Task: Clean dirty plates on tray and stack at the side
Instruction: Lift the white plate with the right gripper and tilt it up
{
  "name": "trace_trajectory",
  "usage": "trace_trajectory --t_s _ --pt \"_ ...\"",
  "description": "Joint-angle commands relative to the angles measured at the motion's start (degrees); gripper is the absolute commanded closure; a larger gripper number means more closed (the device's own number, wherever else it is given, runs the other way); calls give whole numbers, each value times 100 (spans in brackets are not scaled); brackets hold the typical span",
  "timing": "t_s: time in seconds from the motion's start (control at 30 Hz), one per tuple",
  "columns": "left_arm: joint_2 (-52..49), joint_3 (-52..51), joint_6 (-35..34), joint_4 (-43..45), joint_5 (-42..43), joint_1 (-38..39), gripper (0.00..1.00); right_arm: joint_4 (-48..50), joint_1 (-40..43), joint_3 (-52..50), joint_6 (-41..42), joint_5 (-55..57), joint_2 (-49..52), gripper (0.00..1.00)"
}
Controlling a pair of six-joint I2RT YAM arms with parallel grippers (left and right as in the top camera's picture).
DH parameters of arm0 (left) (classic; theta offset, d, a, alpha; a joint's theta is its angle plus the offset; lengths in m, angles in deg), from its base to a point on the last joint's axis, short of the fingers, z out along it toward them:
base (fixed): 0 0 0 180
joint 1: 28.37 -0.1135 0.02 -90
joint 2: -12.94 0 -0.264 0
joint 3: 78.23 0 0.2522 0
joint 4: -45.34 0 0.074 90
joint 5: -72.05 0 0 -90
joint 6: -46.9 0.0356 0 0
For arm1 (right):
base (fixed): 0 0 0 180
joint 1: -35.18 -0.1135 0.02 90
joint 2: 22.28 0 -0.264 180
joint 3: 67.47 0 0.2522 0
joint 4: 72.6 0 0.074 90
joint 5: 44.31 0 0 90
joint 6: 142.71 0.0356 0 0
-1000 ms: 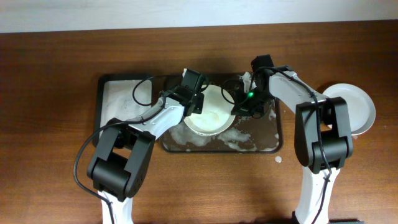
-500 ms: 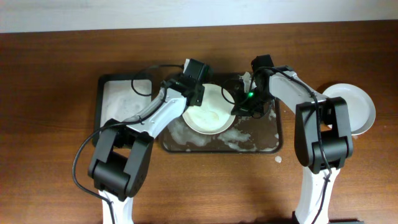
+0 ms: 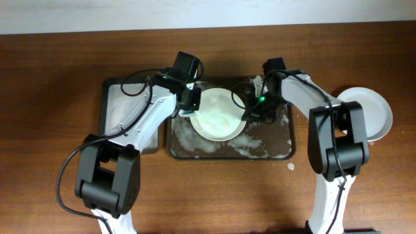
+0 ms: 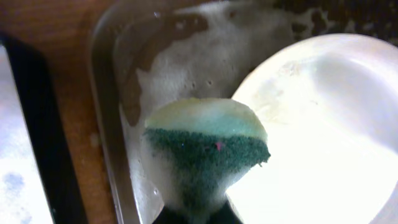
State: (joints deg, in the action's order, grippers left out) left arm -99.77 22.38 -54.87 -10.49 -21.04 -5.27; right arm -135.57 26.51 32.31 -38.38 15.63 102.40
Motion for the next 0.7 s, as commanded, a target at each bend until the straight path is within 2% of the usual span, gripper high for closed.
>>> trace_trajectory --t_s 0.0,0.13,0.5,0.67 --pt "140 68 -59 -70 385 -28 100 -184 44 -74 -133 531 -39 96" --pt "140 68 -57 -66 378 -48 100 -470 48 79 -138 1174 -706 96" --pt "140 68 -57 -66 376 -66 99 -1429 -7 94 800 4863 -3200 96" --pt "127 68 -59 -35 376 -66 100 -1720 -708 90 1408 6883 -3904 96"
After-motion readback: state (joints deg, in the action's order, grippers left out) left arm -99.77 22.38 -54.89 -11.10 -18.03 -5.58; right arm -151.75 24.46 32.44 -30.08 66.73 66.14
